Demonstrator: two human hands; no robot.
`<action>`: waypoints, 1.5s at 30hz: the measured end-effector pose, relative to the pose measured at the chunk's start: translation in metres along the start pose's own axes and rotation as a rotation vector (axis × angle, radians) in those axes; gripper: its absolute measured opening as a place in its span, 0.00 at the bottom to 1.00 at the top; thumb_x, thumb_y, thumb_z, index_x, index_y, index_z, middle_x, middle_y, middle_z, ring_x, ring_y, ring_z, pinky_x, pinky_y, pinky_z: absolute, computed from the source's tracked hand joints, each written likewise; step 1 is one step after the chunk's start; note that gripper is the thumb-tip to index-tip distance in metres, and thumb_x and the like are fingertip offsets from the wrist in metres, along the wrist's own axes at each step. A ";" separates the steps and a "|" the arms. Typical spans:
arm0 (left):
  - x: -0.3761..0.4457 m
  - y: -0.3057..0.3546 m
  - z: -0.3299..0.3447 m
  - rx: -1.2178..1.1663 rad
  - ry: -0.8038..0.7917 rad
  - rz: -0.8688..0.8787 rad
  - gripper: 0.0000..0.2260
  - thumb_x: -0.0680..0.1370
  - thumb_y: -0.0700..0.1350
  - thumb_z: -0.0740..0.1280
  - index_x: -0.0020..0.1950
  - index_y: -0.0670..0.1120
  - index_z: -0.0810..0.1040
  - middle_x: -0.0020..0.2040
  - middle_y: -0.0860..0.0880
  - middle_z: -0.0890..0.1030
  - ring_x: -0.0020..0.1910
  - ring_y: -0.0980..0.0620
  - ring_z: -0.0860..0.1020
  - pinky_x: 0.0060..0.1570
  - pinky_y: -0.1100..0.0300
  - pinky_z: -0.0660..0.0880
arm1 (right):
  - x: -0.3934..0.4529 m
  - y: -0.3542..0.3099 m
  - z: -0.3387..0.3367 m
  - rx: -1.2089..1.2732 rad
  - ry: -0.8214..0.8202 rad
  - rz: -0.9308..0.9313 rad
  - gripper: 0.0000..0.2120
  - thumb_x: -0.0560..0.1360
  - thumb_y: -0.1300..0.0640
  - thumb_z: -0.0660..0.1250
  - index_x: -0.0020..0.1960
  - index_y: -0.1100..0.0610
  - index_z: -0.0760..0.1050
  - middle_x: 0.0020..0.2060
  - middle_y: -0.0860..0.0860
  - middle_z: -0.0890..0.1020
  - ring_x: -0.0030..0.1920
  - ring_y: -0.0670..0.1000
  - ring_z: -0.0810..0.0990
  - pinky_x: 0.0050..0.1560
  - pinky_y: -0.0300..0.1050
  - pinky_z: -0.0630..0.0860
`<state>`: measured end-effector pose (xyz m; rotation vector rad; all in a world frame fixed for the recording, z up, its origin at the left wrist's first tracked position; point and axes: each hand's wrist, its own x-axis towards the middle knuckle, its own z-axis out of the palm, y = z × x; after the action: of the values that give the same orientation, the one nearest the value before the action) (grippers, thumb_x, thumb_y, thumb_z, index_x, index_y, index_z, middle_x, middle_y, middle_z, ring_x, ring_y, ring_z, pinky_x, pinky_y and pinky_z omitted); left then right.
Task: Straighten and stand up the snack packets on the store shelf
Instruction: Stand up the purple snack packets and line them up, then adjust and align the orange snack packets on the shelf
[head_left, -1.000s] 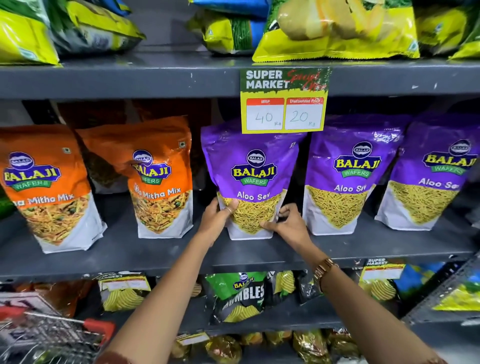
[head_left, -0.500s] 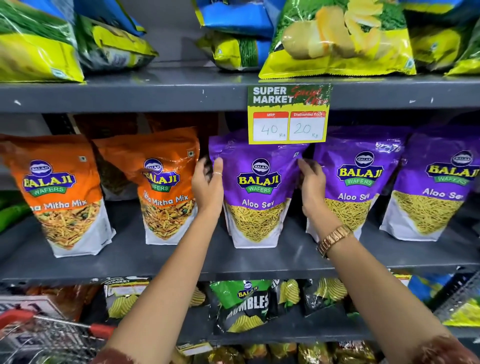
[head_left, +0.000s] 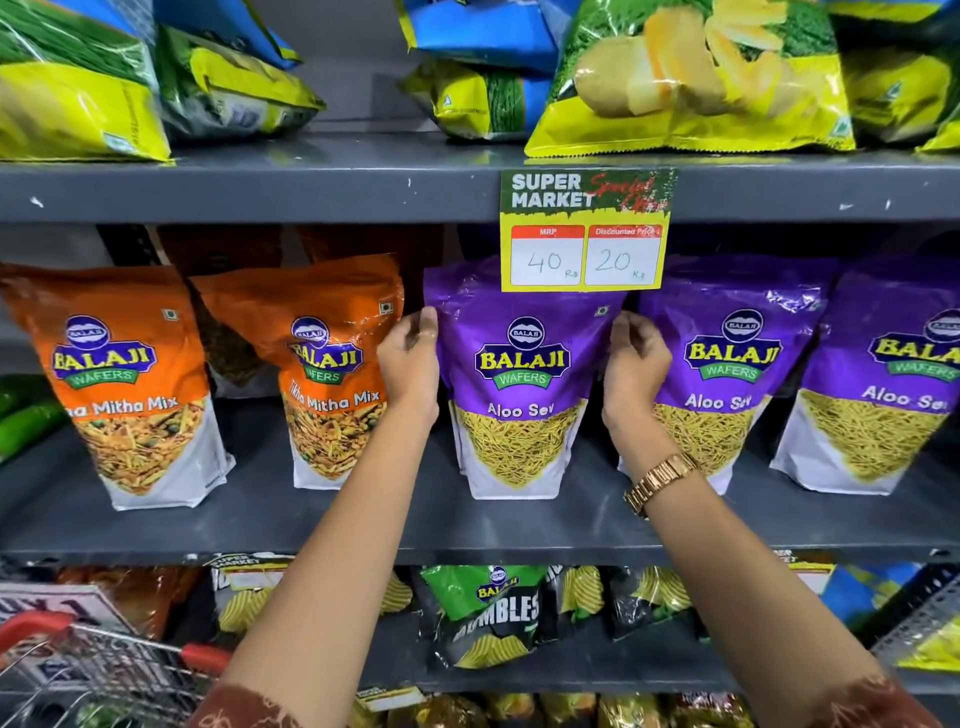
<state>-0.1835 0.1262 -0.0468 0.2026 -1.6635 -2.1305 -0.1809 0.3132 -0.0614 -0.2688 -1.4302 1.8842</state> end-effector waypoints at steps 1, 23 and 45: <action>-0.001 -0.007 -0.006 0.040 -0.036 0.011 0.13 0.76 0.48 0.64 0.57 0.44 0.76 0.50 0.51 0.79 0.51 0.53 0.76 0.57 0.54 0.75 | -0.003 0.006 -0.003 -0.013 -0.035 0.026 0.09 0.77 0.61 0.62 0.54 0.64 0.75 0.37 0.48 0.76 0.36 0.43 0.71 0.41 0.38 0.69; -0.015 -0.074 -0.028 0.315 -0.011 0.085 0.05 0.75 0.36 0.64 0.47 0.38 0.79 0.47 0.39 0.82 0.44 0.50 0.76 0.45 0.61 0.72 | -0.032 0.054 -0.027 -0.273 -0.138 0.047 0.09 0.75 0.60 0.65 0.52 0.64 0.75 0.39 0.50 0.79 0.41 0.48 0.76 0.39 0.27 0.72; 0.027 -0.025 -0.149 0.343 0.288 0.365 0.15 0.71 0.50 0.70 0.50 0.41 0.74 0.33 0.53 0.73 0.31 0.58 0.71 0.35 0.63 0.70 | -0.133 0.041 0.076 -0.401 -0.328 -0.600 0.03 0.75 0.60 0.62 0.49 0.57 0.72 0.43 0.44 0.69 0.35 0.43 0.69 0.35 0.44 0.71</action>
<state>-0.1588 -0.0125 -0.1067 0.2697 -1.7264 -1.4710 -0.1482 0.1644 -0.1060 0.2755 -1.8518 1.1807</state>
